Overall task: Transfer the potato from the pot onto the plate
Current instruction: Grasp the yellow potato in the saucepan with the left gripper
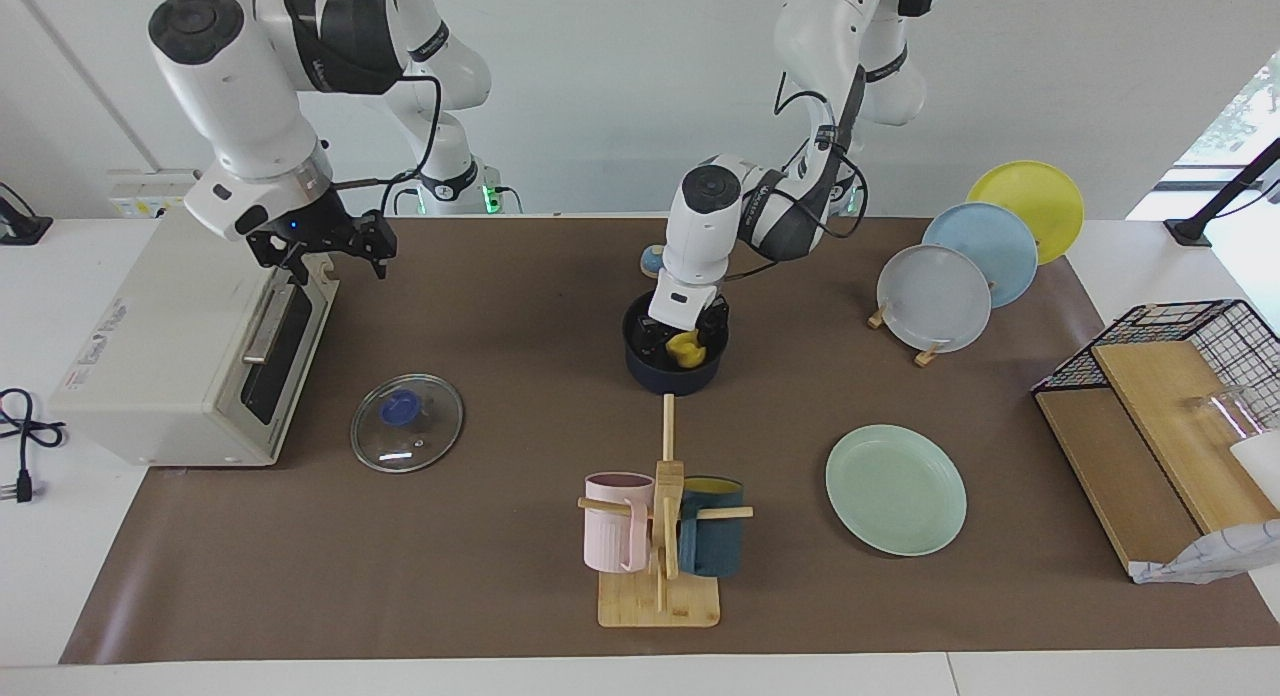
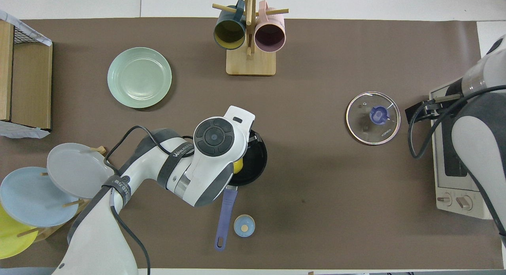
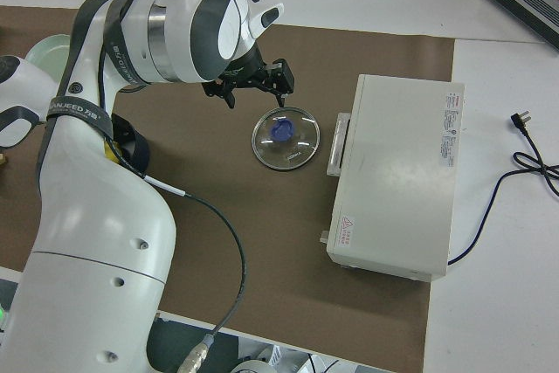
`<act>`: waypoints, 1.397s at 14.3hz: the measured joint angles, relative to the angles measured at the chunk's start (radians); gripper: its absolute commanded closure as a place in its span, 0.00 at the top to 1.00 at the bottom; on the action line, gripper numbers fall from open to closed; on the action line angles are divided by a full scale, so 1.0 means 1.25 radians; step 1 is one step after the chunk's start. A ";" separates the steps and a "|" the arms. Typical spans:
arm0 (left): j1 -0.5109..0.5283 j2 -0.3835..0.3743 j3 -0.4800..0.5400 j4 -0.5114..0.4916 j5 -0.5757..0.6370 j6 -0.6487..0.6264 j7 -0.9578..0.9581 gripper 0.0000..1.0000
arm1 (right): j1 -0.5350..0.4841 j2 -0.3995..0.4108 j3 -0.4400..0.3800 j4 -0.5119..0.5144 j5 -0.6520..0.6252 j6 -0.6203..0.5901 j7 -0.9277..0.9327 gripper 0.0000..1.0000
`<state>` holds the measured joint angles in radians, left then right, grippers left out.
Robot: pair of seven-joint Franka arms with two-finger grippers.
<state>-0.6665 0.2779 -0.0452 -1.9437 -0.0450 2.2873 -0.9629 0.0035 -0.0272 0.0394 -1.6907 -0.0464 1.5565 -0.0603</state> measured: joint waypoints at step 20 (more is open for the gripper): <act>-0.027 0.010 -0.003 -0.005 0.038 -0.077 0.044 0.85 | 0.025 0.022 -0.054 0.030 0.000 -0.026 0.042 1.00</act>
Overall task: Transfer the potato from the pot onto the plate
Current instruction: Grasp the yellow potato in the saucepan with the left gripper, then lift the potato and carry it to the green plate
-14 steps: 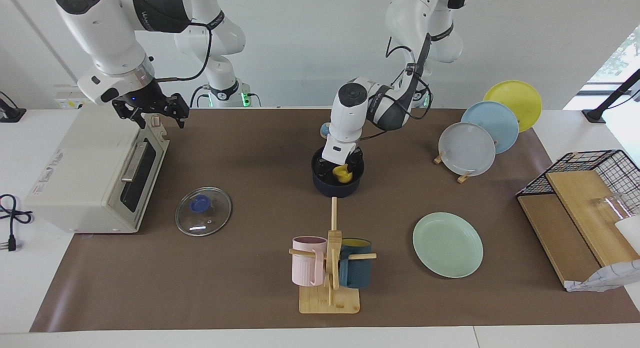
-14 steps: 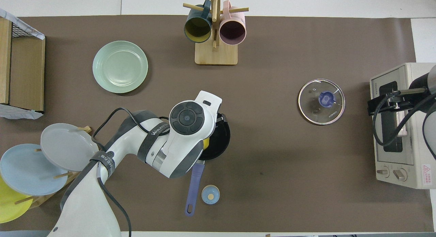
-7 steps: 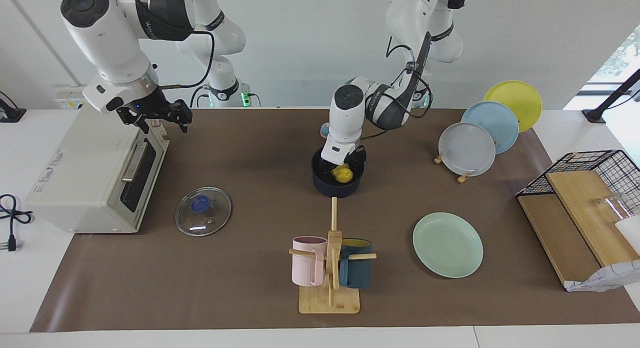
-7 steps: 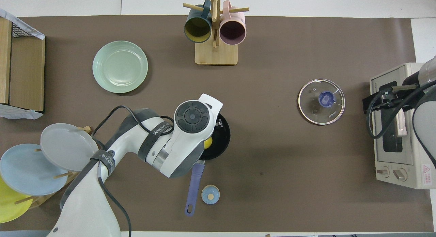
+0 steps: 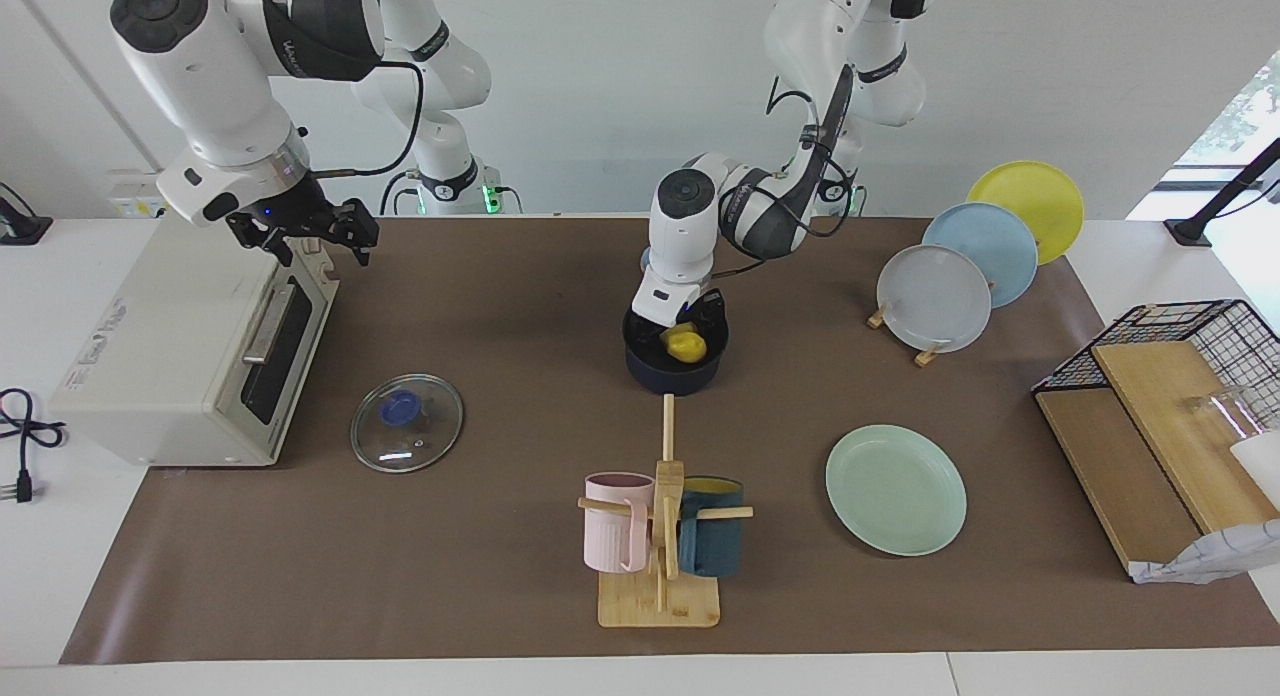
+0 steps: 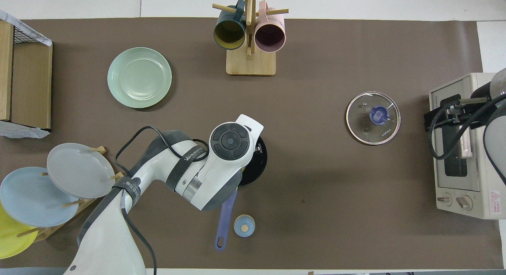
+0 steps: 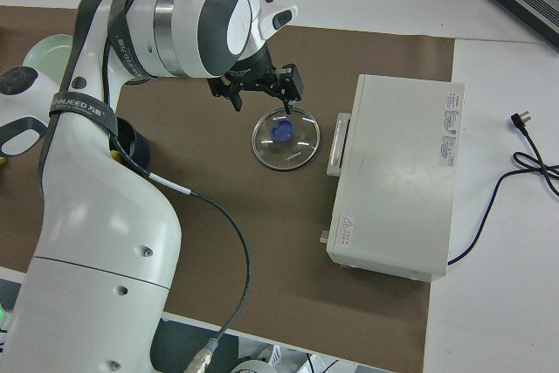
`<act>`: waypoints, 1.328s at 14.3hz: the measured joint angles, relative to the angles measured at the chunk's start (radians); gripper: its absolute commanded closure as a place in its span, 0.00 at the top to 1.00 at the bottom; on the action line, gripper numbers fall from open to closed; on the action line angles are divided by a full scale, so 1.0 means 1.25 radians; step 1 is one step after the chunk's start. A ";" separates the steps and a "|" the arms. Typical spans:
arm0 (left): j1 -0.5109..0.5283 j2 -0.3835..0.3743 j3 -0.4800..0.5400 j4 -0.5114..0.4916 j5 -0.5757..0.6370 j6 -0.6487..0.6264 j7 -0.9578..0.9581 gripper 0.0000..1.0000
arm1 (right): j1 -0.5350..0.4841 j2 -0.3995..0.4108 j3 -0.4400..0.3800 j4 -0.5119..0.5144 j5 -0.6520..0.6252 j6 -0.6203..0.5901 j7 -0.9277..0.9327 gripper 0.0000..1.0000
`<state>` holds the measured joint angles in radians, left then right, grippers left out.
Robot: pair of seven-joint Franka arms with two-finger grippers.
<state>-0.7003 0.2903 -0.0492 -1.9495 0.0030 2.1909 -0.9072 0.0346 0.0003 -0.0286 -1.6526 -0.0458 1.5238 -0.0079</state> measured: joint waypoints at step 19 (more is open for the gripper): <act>0.139 -0.092 0.018 0.273 -0.054 -0.352 0.180 0.00 | 0.001 0.002 0.004 0.024 0.006 -0.032 0.001 1.00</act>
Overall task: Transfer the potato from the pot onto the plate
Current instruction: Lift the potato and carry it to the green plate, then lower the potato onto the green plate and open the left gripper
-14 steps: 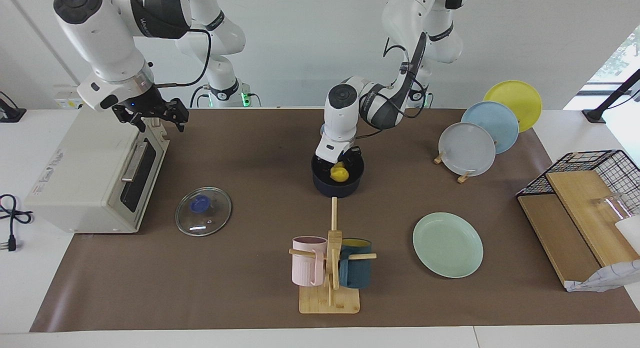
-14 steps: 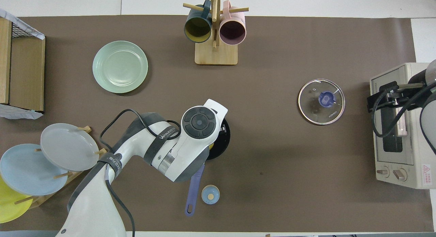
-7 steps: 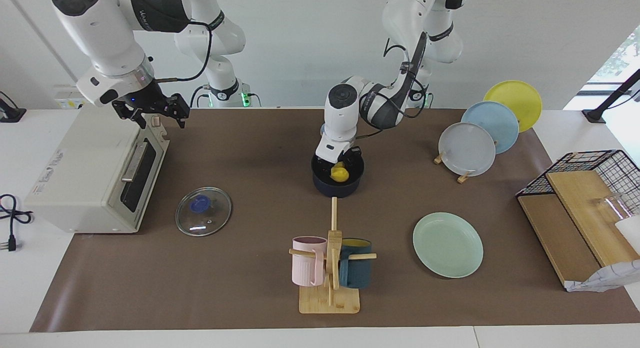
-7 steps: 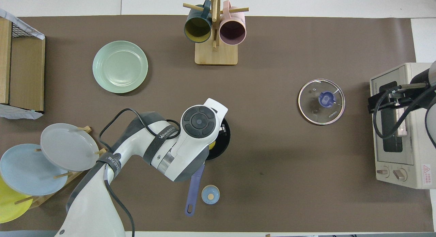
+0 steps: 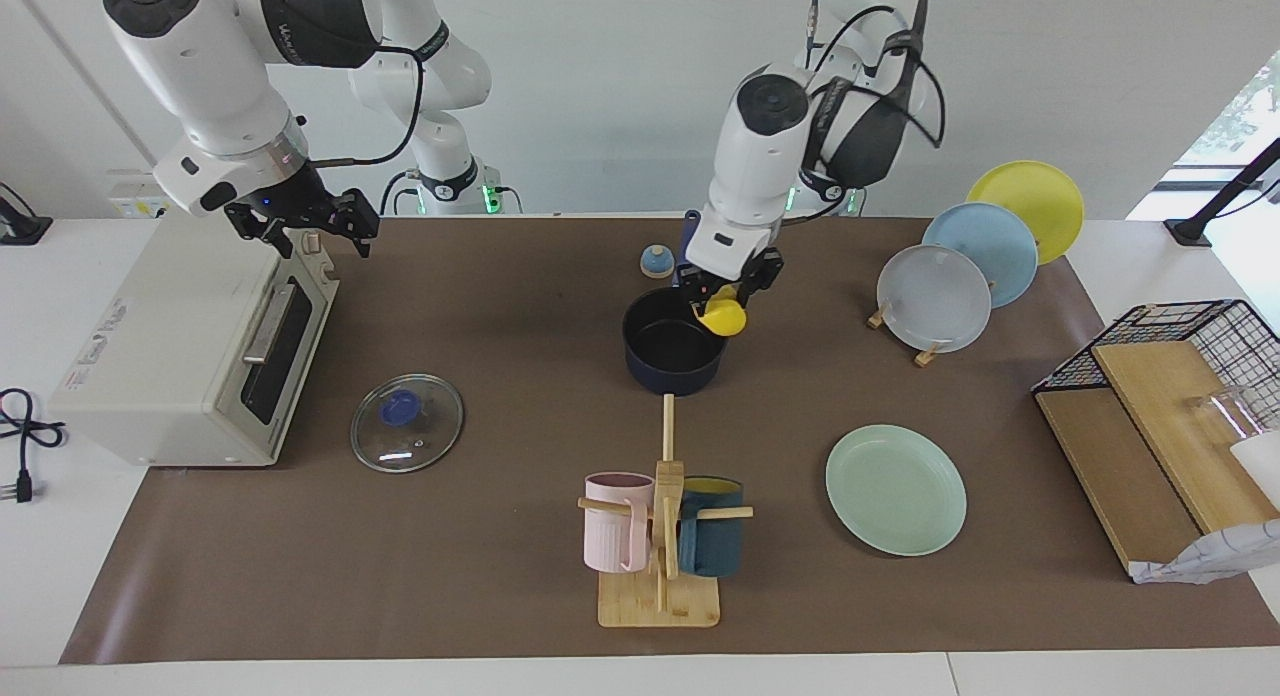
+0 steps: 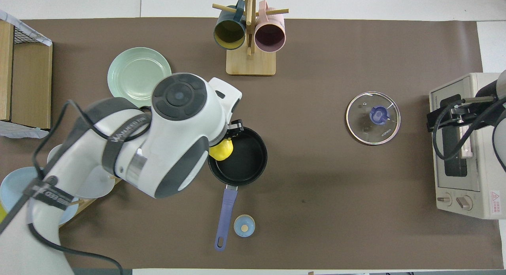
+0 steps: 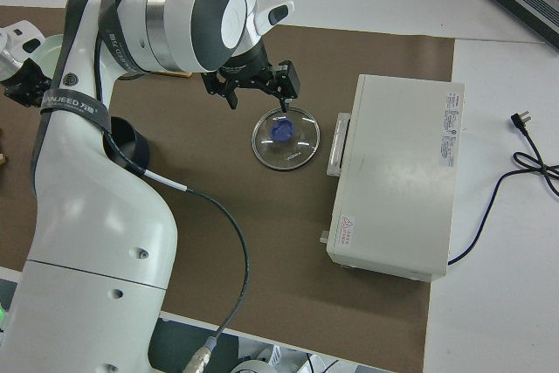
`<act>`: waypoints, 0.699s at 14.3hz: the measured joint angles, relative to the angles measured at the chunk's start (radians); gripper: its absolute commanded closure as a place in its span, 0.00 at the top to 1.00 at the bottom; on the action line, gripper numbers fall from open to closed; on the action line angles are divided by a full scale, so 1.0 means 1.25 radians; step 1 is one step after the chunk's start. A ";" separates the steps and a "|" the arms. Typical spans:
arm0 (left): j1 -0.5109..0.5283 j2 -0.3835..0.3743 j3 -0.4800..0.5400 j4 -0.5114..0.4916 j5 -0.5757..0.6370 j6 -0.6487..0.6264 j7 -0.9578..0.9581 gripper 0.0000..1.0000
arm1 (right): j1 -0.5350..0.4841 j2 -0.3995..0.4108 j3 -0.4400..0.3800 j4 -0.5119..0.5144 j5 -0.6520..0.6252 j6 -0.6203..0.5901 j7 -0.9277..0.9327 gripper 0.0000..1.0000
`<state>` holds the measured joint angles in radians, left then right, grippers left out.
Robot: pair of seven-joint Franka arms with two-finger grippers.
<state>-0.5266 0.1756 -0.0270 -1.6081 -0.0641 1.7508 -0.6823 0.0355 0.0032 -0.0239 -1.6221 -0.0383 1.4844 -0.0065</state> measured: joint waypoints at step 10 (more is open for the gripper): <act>0.324 0.246 0.002 0.199 -0.018 0.163 0.503 0.00 | -0.003 0.000 -0.010 0.003 0.000 0.001 0.004 1.00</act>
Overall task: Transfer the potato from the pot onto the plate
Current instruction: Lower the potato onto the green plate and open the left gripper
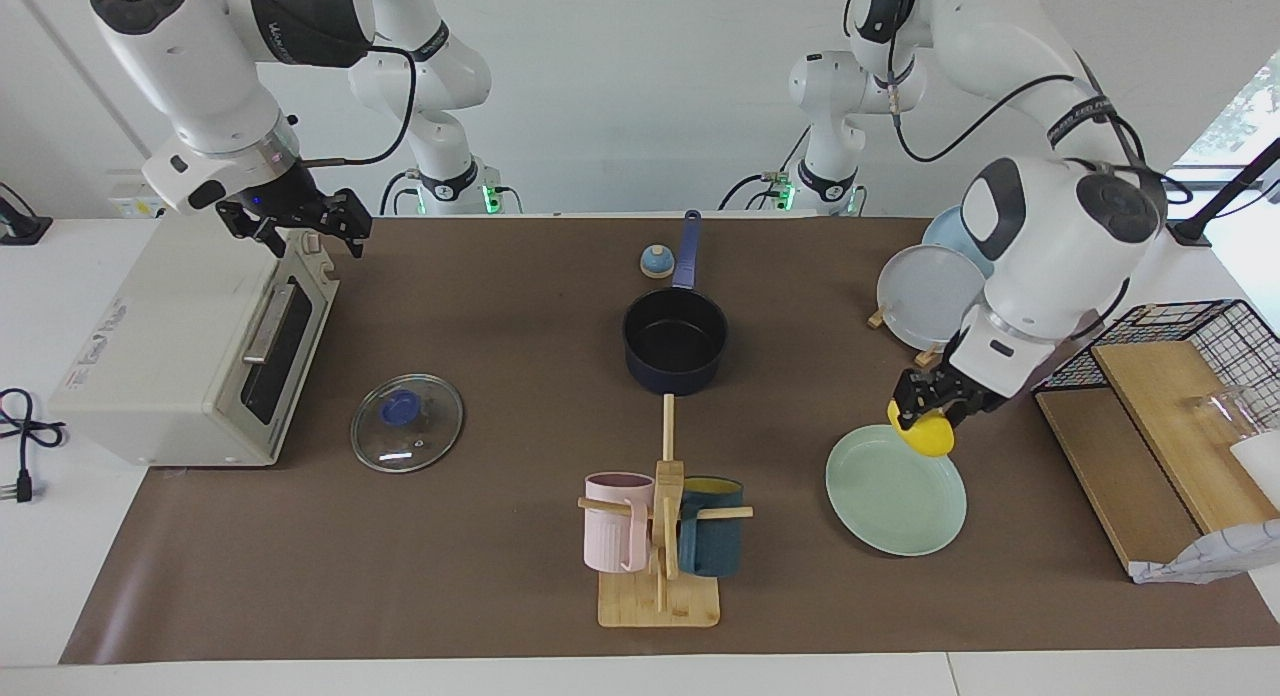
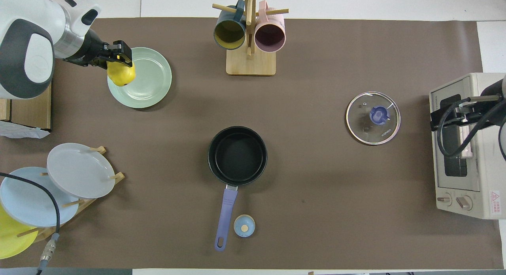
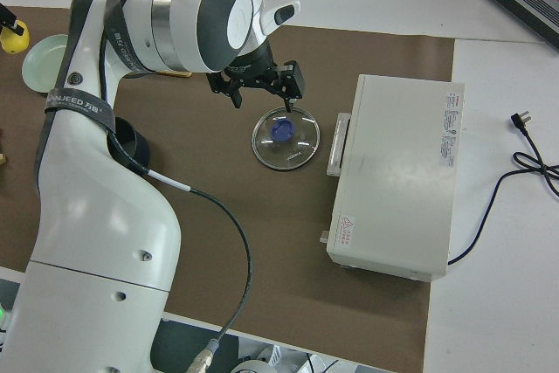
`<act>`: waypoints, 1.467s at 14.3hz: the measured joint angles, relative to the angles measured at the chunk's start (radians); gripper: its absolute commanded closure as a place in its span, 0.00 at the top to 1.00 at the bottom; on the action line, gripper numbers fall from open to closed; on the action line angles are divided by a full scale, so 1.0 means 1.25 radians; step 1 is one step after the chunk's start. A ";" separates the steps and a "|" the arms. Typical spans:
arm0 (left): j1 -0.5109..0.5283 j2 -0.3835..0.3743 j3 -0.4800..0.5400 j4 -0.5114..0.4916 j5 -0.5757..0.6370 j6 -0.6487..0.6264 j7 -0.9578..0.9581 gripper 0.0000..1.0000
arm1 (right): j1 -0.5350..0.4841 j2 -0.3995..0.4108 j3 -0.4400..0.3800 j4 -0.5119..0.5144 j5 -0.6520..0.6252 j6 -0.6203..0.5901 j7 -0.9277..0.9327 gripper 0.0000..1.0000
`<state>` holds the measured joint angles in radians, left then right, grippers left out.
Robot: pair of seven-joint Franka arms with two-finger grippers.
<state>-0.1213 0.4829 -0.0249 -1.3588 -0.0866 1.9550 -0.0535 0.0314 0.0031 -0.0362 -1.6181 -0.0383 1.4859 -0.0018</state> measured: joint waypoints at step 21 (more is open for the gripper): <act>0.004 0.129 -0.007 -0.003 0.046 0.114 0.091 1.00 | 0.000 0.000 0.000 0.000 0.000 0.000 0.000 1.00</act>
<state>-0.1158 0.6439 -0.0332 -1.3630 -0.0290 2.0975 0.0604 0.0317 0.0030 -0.0357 -1.6178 -0.0383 1.4859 -0.0018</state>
